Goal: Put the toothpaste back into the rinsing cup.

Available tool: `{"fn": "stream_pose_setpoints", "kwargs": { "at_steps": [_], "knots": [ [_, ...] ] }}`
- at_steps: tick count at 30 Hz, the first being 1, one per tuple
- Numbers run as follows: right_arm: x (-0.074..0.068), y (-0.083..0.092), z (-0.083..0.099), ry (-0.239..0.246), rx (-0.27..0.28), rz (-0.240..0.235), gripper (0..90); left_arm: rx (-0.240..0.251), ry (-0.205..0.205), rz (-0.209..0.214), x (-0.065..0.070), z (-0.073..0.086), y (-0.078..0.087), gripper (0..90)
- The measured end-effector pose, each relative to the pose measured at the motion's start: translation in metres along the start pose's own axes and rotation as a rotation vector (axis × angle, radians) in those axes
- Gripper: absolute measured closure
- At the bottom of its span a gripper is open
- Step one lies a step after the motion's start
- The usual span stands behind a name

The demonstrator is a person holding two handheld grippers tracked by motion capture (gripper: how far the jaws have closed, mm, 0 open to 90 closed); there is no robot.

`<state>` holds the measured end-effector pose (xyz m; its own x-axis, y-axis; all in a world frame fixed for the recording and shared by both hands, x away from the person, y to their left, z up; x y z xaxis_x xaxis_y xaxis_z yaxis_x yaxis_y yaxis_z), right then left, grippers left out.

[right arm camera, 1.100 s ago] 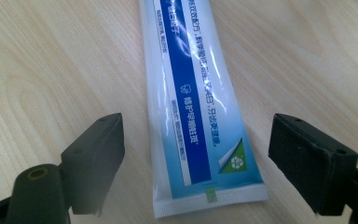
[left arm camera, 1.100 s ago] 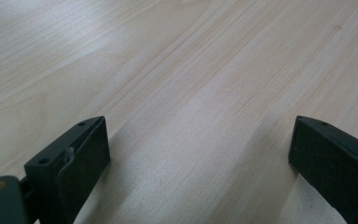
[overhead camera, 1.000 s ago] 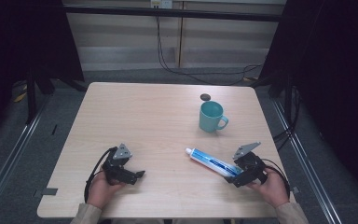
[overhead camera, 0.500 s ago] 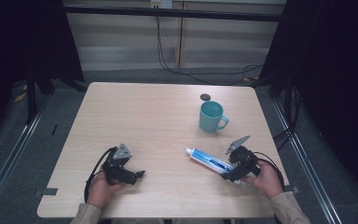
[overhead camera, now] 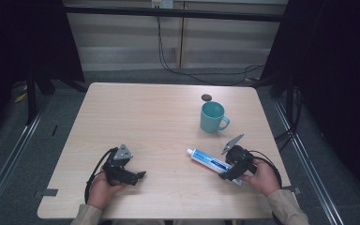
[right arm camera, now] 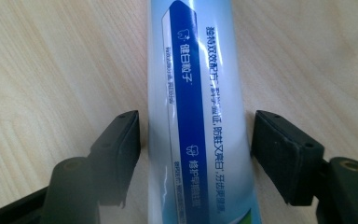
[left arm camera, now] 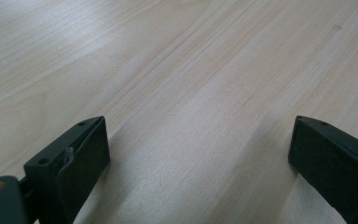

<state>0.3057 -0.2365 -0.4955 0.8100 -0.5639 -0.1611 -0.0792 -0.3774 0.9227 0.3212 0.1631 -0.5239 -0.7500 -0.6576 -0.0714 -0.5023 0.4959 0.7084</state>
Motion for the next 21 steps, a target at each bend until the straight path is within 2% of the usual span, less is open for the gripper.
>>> {"fn": "stream_pose_setpoints", "kwargs": {
  "at_steps": [1,3,9,11,12,16,18,21],
  "knots": [
    [0.0,0.0,-0.001,0.022,-0.007,0.011,36.6,0.0,0.0,0.001,0.0,0.0,0.0,4.8],
    [-0.001,0.0,-0.002,0.022,-0.012,0.004,40.2,0.0,0.0,0.0,0.0,0.0,0.0,4.9],
    [-0.001,0.001,-0.01,0.035,-0.079,0.006,48.3,0.0,-0.001,0.001,0.0,0.0,0.0,4.8],
    [-0.001,0.001,-0.01,0.054,-0.077,-0.001,51.4,0.0,0.0,0.002,0.0,0.0,0.0,4.8],
    [-0.003,0.001,-0.01,0.039,-0.086,0.003,52.9,0.0,0.0,0.002,0.0,0.0,0.0,4.8],
    [-0.007,0.002,-0.012,0.086,-0.103,0.027,62.4,0.0,-0.001,0.001,0.0,0.0,0.0,4.8],
    [-0.01,0.004,-0.015,0.116,-0.115,0.046,71.4,0.001,0.0,0.002,0.0,0.0,0.0,4.8],
    [-0.011,0.007,-0.014,0.124,-0.103,0.046,74.4,0.001,0.0,0.001,0.0,0.0,0.0,4.8]
  ]
}}
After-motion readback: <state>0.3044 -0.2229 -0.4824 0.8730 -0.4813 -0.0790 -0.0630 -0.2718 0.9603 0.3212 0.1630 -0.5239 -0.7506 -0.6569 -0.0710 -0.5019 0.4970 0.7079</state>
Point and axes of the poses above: each handheld gripper's, and its own axes: y roughly backward along the jaws, z roughly out of its underside, x roughly to its right, the point moved 2 cm from there along -y, roughly forward along the jaws, and after that the axes turned 7 degrees about -z, right-handed, at the moved point
